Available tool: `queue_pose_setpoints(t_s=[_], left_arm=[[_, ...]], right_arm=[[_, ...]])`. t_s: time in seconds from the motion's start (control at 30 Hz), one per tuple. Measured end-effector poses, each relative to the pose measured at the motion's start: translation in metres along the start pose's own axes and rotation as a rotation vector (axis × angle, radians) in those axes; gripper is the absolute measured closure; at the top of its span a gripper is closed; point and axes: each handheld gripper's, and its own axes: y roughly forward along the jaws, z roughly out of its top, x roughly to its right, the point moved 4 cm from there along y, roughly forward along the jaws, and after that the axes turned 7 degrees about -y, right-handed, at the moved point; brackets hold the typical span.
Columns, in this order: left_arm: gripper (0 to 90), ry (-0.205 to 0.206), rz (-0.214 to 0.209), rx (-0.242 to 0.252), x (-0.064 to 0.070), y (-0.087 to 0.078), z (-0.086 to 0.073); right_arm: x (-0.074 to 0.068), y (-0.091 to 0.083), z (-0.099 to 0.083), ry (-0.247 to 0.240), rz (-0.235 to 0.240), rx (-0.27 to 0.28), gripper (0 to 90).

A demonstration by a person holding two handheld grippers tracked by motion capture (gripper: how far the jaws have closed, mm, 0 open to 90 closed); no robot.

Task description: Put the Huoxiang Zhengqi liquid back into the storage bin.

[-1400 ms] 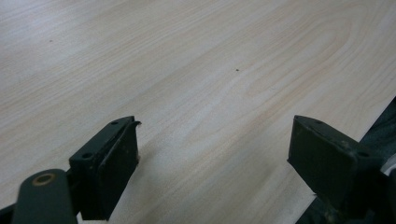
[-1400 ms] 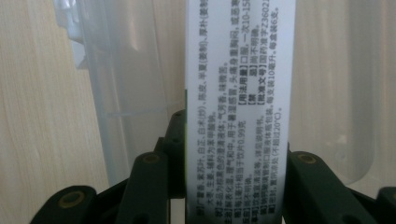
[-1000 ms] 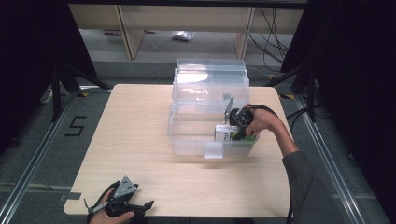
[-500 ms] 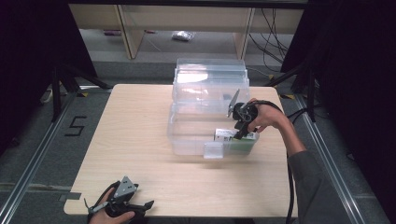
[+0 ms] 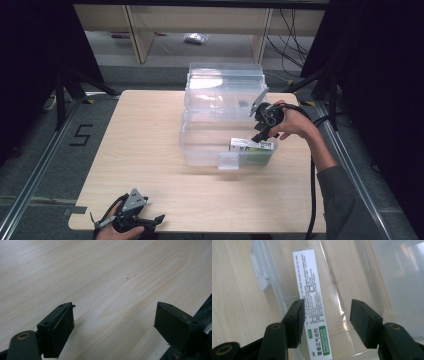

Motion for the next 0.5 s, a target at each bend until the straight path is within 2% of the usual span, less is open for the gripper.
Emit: queue_pose_setpoints(t_s=[0.03, 0.1, 0.17, 0.23, 0.27, 0.3, 0.4, 0.43, 0.5], left_arm=[[15.5, -0.011, 0.009, 0.006, 0.0, 0.001, 0.0], [15.5, -0.005, 0.008, 0.003, 0.0, 0.0, 0.0], [15.5, 0.001, -0.001, 0.004, 0.0, 0.0, 0.0], [15.5, -0.008, 0.011, 0.007, 0.0, 0.001, 0.0], [15.5, -0.005, 0.008, 0.005, 0.0, 0.0, 0.0], [15.5, -0.001, 0.008, 0.002, 0.0, 0.0, 0.0], [15.5, -0.003, 0.01, 0.005, 0.0, 0.001, 0.0], [15.5, -0.003, 0.006, 0.004, 0.0, 0.001, 0.0], [15.5, -0.002, 0.004, 0.002, 0.001, 0.0, 0.0]], right_arm=[[0.0, -0.001, 0.0, 0.005, -0.009, 0.005, 45.6], [-0.001, -0.003, 0.0, 0.027, -0.029, 0.03, 45.3], [-0.002, -0.004, 0.0, 0.04, -0.035, 0.034, 44.6], [-0.005, -0.006, -0.001, 0.068, -0.049, 0.03, 42.7], [-0.006, -0.006, 0.0, 0.089, -0.065, 0.048, 41.3], [-0.009, -0.008, 0.001, 0.129, -0.067, 0.095, 39.7], [-0.012, -0.009, 0.0, 0.154, -0.078, 0.109, 37.4], [-0.016, -0.008, 0.0, 0.165, -0.076, 0.132, 36.4], [-0.017, -0.008, -0.001, 0.162, -0.074, 0.143, 36.1]])
